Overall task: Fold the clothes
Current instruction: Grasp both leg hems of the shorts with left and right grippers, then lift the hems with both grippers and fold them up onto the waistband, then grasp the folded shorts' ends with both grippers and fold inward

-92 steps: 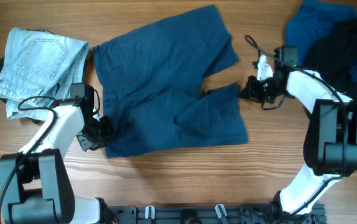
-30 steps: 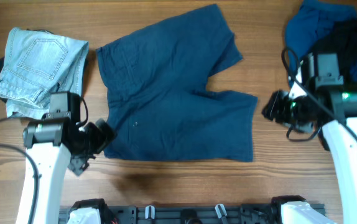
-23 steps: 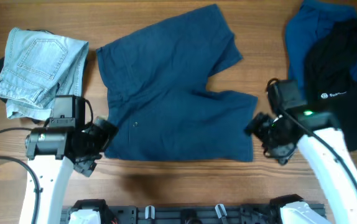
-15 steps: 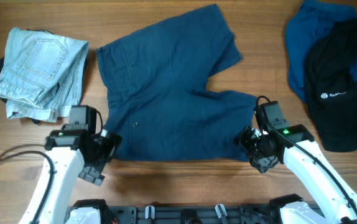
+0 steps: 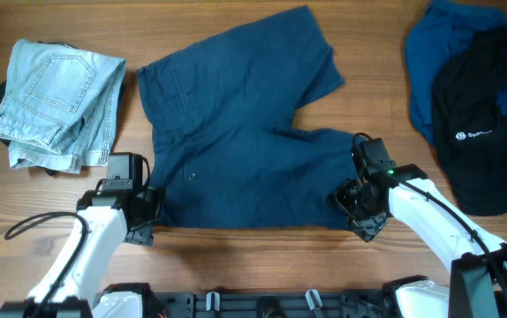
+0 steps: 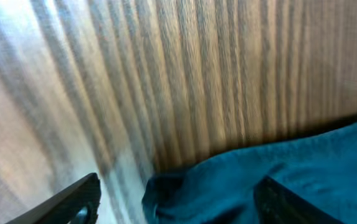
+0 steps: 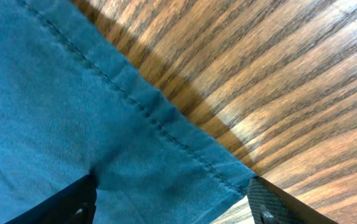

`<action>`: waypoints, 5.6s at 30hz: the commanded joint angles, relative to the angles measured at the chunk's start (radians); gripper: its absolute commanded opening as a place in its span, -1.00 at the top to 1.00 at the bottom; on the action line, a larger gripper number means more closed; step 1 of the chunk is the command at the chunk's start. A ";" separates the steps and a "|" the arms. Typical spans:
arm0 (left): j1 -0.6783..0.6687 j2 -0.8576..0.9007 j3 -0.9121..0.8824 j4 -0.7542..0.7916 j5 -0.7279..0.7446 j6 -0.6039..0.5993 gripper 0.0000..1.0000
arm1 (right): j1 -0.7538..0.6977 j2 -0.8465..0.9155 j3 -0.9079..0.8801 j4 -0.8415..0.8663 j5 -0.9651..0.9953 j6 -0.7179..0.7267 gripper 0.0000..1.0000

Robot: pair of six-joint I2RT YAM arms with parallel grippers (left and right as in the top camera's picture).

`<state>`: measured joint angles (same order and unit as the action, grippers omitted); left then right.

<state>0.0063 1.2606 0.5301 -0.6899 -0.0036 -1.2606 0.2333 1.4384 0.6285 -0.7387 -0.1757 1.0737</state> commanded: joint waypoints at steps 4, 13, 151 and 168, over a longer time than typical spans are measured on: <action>-0.005 0.197 -0.007 0.101 0.010 -0.016 0.43 | 0.005 0.075 -0.035 0.039 0.006 -0.064 0.07; -0.005 0.157 0.068 0.076 0.096 0.158 0.92 | 0.005 -0.039 0.021 -0.027 -0.005 -0.262 0.92; 0.046 0.803 0.673 0.375 0.524 1.120 0.48 | -0.161 0.763 0.772 0.161 -0.036 -0.865 0.91; 0.109 0.550 0.673 0.225 0.508 1.033 0.92 | -0.134 0.763 0.772 0.139 -0.174 -0.890 0.91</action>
<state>0.2024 1.8927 1.2030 -0.4713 0.5343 -0.2043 0.0910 2.1471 1.4349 -0.5808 -0.4038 0.2035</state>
